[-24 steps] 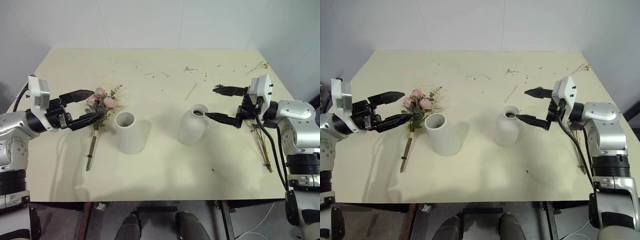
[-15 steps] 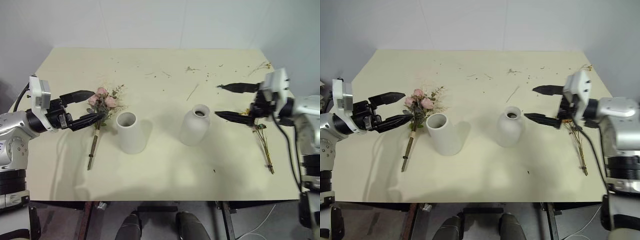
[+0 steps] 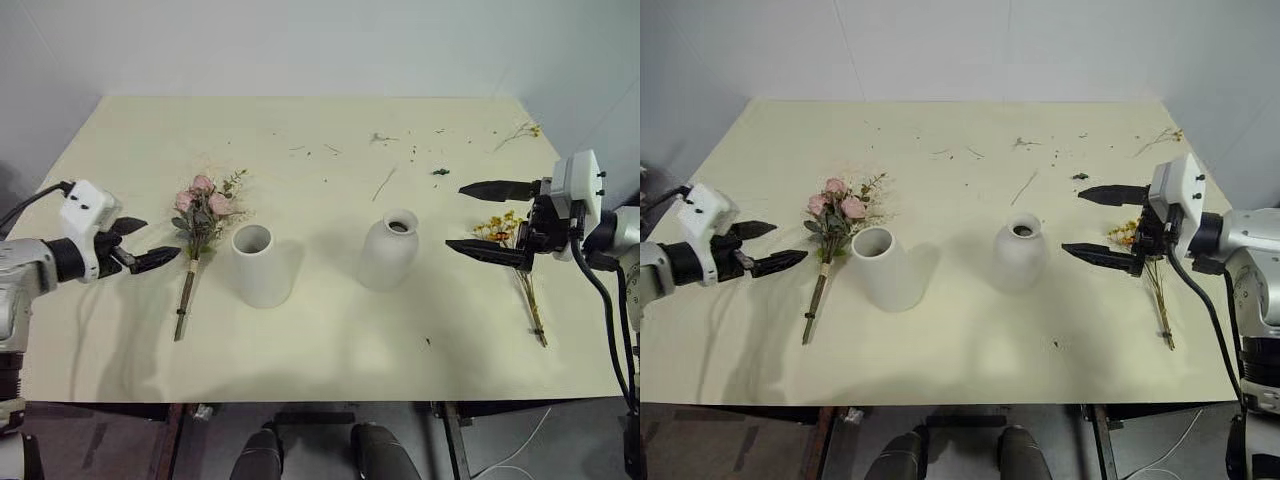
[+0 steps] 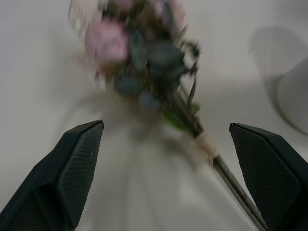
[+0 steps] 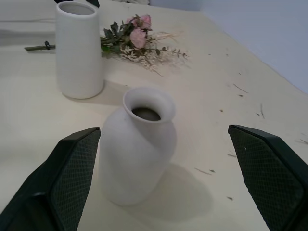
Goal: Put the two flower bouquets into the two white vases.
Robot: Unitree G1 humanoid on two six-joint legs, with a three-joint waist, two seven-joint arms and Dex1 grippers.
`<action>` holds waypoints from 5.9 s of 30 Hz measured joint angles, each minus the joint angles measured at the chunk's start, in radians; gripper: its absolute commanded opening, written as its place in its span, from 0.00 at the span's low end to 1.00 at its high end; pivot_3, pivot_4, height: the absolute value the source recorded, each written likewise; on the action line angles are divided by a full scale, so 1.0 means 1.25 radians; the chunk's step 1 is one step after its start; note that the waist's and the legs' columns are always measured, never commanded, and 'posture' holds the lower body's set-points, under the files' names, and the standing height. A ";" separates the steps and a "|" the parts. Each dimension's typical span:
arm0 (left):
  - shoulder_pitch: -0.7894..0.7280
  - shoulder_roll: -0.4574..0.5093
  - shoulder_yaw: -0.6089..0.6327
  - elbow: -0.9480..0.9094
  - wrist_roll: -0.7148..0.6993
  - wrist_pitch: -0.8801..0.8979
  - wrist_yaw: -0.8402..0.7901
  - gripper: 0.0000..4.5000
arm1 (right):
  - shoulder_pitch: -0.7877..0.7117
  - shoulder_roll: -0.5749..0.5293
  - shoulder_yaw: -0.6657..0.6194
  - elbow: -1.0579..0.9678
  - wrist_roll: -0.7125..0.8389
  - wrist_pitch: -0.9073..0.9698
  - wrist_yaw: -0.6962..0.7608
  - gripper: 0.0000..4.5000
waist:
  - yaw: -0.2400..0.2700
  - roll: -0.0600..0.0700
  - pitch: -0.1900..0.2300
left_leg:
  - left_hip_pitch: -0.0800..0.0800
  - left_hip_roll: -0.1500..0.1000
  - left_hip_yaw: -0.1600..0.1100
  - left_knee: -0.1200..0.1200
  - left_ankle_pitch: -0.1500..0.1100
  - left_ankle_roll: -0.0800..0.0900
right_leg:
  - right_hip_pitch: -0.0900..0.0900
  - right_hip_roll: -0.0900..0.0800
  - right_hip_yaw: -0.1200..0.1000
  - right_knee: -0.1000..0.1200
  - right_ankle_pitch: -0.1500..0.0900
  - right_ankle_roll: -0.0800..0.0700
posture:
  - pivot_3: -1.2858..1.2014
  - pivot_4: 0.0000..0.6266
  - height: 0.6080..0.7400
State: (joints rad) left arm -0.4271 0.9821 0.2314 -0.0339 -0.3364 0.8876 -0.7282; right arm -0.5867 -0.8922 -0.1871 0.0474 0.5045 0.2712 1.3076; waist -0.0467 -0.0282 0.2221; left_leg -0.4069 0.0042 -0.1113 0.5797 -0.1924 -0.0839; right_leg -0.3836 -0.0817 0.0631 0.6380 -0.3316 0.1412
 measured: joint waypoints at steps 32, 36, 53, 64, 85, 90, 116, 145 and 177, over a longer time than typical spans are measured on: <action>-0.123 -0.078 -0.160 0.104 -0.007 0.179 0.064 0.00 | -0.040 -0.027 0.022 -0.014 -0.002 -0.006 0.038 1.00 | 0.014 0.000 0.000 | 0.000 0.000 0.000 0.001 0.000 -0.001 | 0.000 0.000 0.000 0.000 0.000 0.000 | 0.52 0.24 1.00; -0.145 -0.161 -0.065 0.176 -0.007 0.020 0.120 0.00 | -0.046 -0.021 0.022 -0.009 -0.008 -0.011 0.028 1.00 | 0.016 0.000 0.000 | 0.000 0.000 0.000 0.003 0.000 -0.001 | 0.000 0.000 0.000 0.001 0.000 0.000 | 0.52 0.24 1.00; -0.244 -0.383 0.217 -0.063 -0.507 -0.144 0.005 0.00 | -0.051 0.004 0.023 0.029 -0.034 -0.045 -0.026 1.00 | 0.014 0.000 0.000 | -0.001 0.000 0.001 0.011 -0.003 -0.002 | 0.004 0.000 0.000 0.000 0.001 0.002 | 0.52 0.24 1.00; -0.115 -0.412 0.109 -0.049 -0.403 -0.289 -0.072 0.00 | -0.029 0.012 0.020 0.024 -0.033 -0.047 -0.061 1.00 | 0.016 0.000 0.000 | 0.000 0.000 0.001 0.011 -0.003 -0.001 | 0.005 0.000 0.000 -0.002 0.001 0.002 | 0.52 0.24 1.00; -0.033 -0.404 0.048 -0.036 -0.353 -0.374 -0.115 0.49 | 0.003 0.016 0.011 -0.030 -0.018 -0.039 -0.117 1.00 | 0.016 0.000 0.000 | 0.000 0.000 0.001 0.010 -0.003 -0.001 | 0.006 0.001 0.000 -0.002 0.001 0.002 | 0.52 0.24 1.00; -0.030 -0.399 0.043 -0.036 -0.341 -0.394 -0.121 0.83 | 0.011 0.016 0.008 -0.030 -0.015 -0.039 -0.126 1.00 | 0.016 0.000 0.000 | 0.000 0.000 0.001 0.010 -0.003 0.000 | 0.006 0.001 0.000 -0.003 0.001 0.002 | 0.52 0.24 1.00; 0.046 -0.155 0.095 -0.142 -0.360 -0.353 -0.301 0.99 | -0.251 -0.188 0.255 0.591 -0.362 0.231 -0.078 1.00 | 0.006 0.003 0.001 | 0.000 0.005 0.011 0.000 -0.005 0.000 | -0.002 0.003 0.006 -0.008 0.000 -0.001 | 0.52 0.24 1.00; 0.112 -0.173 0.118 -0.205 -0.386 -0.371 -0.233 1.00 | -0.387 -0.060 0.288 0.880 -0.496 0.147 -0.046 0.01 | -0.008 0.003 0.001 | 0.000 0.005 0.021 0.009 -0.006 0.000 | -0.006 0.004 0.020 0.000 0.002 0.003 | 0.52 0.24 1.00; -0.017 -0.214 0.003 -0.104 -0.327 -0.362 -0.244 1.00 | -0.151 0.362 -0.100 -0.085 0.153 0.254 -0.390 0.01 | -0.008 0.002 0.001 | 0.000 0.008 0.022 0.012 -0.008 0.003 | -0.007 0.008 0.022 0.005 0.004 0.003 | 0.52 0.24 1.00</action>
State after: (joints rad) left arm -0.4488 0.7145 0.2358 -0.1642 -0.7453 0.4352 -1.0336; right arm -0.7754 -0.4391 -0.3116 -0.0591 0.6958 0.5893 0.8201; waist -0.0571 -0.0254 0.2228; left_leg -0.4067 0.0143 -0.0844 0.5947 -0.2022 -0.0805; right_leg -0.3925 -0.0722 0.0912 0.6440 -0.3266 0.1452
